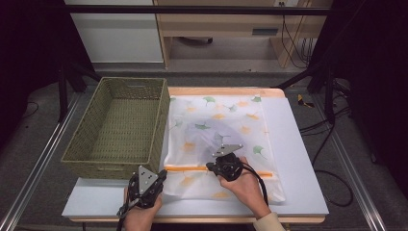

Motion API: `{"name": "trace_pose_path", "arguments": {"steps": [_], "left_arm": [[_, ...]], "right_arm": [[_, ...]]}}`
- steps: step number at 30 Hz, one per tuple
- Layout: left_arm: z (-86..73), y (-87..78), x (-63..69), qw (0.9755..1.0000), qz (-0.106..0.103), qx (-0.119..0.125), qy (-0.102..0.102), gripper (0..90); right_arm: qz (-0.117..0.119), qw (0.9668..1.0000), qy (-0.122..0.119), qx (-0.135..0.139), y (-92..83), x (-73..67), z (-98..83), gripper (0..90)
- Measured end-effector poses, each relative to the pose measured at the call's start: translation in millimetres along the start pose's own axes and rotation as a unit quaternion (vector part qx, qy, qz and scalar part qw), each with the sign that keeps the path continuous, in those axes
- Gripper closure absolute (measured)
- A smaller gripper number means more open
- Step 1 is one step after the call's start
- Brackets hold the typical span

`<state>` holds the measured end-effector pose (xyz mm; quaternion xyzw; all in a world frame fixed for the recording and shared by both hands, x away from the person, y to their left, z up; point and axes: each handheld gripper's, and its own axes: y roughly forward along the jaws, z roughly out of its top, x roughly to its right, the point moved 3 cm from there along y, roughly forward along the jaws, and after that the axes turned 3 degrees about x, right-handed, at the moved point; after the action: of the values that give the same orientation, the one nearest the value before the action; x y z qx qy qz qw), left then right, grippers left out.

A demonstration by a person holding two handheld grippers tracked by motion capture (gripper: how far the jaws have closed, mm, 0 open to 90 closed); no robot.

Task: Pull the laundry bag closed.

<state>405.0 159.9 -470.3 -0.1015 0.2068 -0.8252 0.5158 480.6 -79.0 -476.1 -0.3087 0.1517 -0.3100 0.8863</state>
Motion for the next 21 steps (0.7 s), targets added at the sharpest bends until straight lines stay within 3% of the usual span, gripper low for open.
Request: {"name": "trace_pose_path", "arguments": {"steps": [21], "left_arm": [[-0.4, 0.6, 0.0, 1.0000, 0.000, -0.001, -0.001, 89.2]], "right_arm": [[-0.006, 0.9999, 0.014, -0.001, -3.7, 6.3, -7.1, 90.0]]}}
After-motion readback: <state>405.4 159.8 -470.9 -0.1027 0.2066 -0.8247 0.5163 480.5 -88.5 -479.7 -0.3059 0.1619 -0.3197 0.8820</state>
